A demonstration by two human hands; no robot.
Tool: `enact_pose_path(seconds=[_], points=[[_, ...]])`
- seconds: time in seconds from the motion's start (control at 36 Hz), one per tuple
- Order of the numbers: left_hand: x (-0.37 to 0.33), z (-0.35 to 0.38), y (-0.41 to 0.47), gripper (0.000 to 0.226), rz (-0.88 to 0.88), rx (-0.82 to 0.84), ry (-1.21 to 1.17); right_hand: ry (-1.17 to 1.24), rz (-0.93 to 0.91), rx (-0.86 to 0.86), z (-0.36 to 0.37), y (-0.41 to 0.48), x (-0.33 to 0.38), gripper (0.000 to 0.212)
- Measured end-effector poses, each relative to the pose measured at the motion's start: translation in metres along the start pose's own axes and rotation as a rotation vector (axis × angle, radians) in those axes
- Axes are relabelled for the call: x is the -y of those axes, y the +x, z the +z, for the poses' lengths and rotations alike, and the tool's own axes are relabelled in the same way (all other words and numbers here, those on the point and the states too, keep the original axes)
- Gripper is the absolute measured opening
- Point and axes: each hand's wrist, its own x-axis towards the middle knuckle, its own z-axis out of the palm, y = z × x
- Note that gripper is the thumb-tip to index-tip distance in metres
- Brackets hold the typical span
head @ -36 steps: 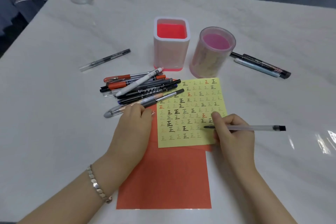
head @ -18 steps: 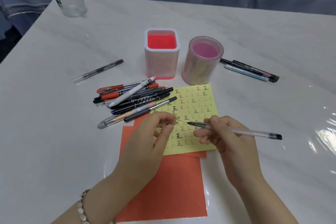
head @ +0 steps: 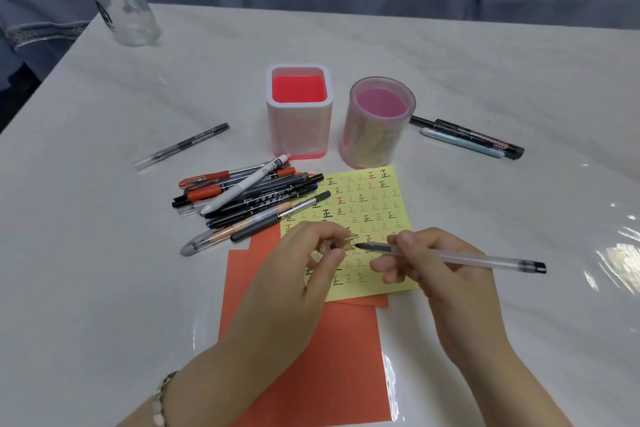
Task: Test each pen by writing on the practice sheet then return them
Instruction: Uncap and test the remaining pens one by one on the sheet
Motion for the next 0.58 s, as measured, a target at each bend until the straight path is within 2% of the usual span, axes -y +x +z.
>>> enact_pose_path(seconds=[0.22,0.39,0.58], points=[[-0.001,0.004,0.007,0.014,0.174,0.053,0.121,-0.100,-0.024,-0.010,-0.004,0.003,0.004,0.028],[-0.007,0.002,0.014,0.019,0.081,0.026,0.046,-0.064,-0.060,-0.106,-0.013,0.007,0.008,0.028],[-0.009,0.001,0.015,0.021,0.079,0.036,0.056,-0.067,-0.083,-0.109,-0.017,0.008,0.009,0.025]])
